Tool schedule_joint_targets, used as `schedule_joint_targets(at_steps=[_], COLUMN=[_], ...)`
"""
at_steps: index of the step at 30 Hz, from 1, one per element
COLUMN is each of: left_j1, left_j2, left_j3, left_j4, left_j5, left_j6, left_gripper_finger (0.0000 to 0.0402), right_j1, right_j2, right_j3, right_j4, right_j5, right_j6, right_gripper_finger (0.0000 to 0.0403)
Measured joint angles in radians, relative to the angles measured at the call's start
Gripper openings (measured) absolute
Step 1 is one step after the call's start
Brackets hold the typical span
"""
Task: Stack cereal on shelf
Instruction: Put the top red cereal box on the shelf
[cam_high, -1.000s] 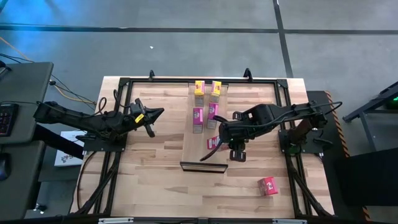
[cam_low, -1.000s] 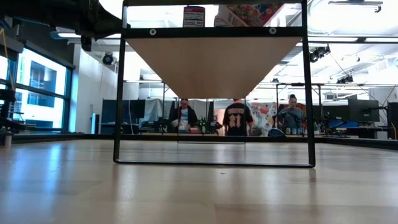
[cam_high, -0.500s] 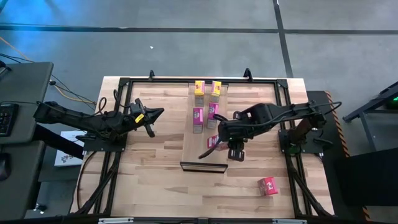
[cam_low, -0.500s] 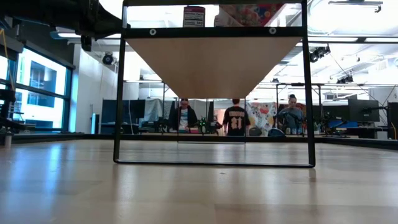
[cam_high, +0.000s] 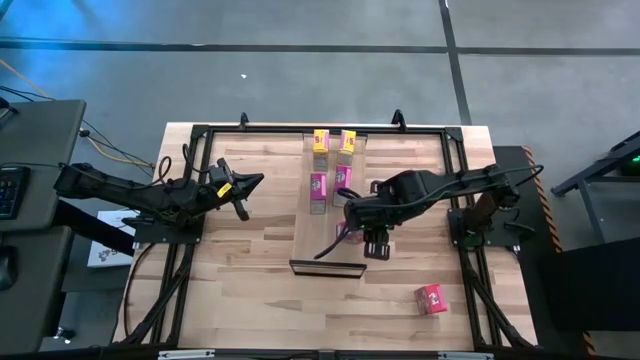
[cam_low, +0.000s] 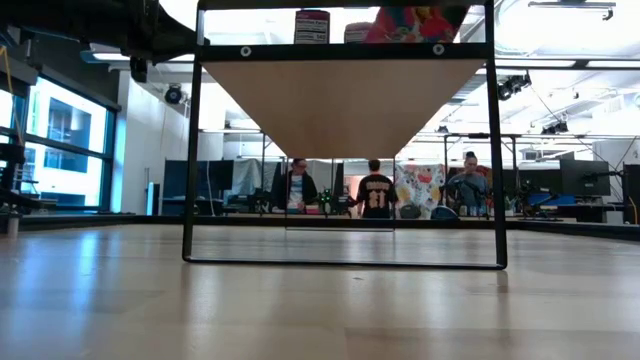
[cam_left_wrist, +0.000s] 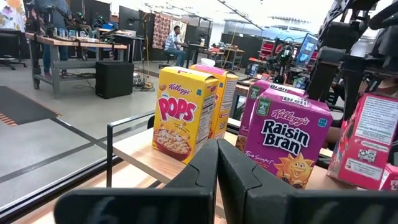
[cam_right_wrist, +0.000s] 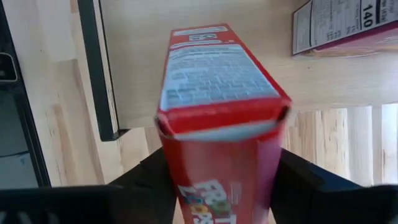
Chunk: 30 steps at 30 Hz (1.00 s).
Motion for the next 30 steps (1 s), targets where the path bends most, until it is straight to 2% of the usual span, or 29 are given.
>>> schedule_joint_targets(at_steps=[8,15,19,26,30], left_j1=[0.000,0.000,0.000,-0.001,-0.002], left_j2=[0.000,0.000,0.000,0.000,0.000], left_j3=[0.000,0.000,0.000,0.000,0.000], left_j4=[0.000,0.000,-0.005,-0.008,-0.015], left_j5=[0.000,0.000,0.000,0.006,0.015], left_j6=[-0.008,-0.008,-0.008,-0.008,-0.028], left_gripper_finger=[0.0000,0.0000,0.0000,0.0000,0.0000], right_j1=[0.000,0.000,0.014,0.092,0.143], right_j2=[0.000,-0.005,-0.020,-0.037,-0.059], right_j3=[0.000,0.000,-0.001,-0.001,-0.001], right_j4=[0.049,-0.040,-0.028,-0.035,-0.035], right_j5=[-0.004,-0.035,-0.057,0.115,0.225], right_j6=[-0.047,-0.072,-0.057,-0.060,-0.054], right_gripper_finger=[0.0209,0.0213,0.0213,0.0211,0.0187])
